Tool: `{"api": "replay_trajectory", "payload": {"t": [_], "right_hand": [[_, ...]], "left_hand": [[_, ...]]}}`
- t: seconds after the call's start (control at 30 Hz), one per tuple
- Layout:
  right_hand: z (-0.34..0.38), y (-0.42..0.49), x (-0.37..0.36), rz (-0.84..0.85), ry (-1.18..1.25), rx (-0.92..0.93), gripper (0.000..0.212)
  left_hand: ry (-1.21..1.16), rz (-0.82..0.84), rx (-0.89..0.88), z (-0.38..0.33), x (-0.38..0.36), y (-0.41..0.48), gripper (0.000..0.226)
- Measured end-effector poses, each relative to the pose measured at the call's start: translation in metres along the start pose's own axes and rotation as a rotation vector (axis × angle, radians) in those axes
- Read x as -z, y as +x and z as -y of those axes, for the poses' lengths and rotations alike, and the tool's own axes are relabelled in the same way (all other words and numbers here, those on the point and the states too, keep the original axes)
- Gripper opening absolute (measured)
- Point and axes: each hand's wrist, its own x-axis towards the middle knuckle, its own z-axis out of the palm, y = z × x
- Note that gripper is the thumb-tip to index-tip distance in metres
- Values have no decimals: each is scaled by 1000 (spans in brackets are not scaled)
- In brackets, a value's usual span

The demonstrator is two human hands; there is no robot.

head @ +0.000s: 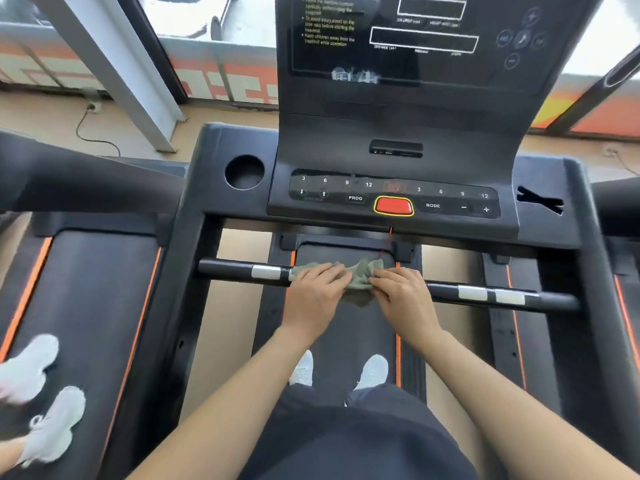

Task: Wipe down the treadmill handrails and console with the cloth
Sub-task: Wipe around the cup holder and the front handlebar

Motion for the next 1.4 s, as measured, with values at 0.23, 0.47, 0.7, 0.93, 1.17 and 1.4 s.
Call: {"api": "replay_trajectory", "payload": {"t": [0.23, 0.47, 0.7, 0.93, 1.17, 1.4], "right_hand": [[24, 35, -9, 224, 81, 97, 15], [76, 70, -24, 398, 312, 134, 9], [128, 111, -7, 436, 895, -279, 23], [130, 154, -19, 267, 616, -181, 31], [124, 220, -43, 127, 3, 44, 55], [117, 256, -57, 378, -292, 81, 89]], "left_hand": [[72, -84, 306, 17, 28, -20, 17], [-599, -67, 1118, 15, 75, -2, 16], [-1233, 12, 1051, 41, 123, 23, 23], [-918, -169, 961, 118, 139, 55, 10], [-507, -214, 586, 186, 130, 116, 21], [160, 268, 123, 204, 76, 128, 49]]}}
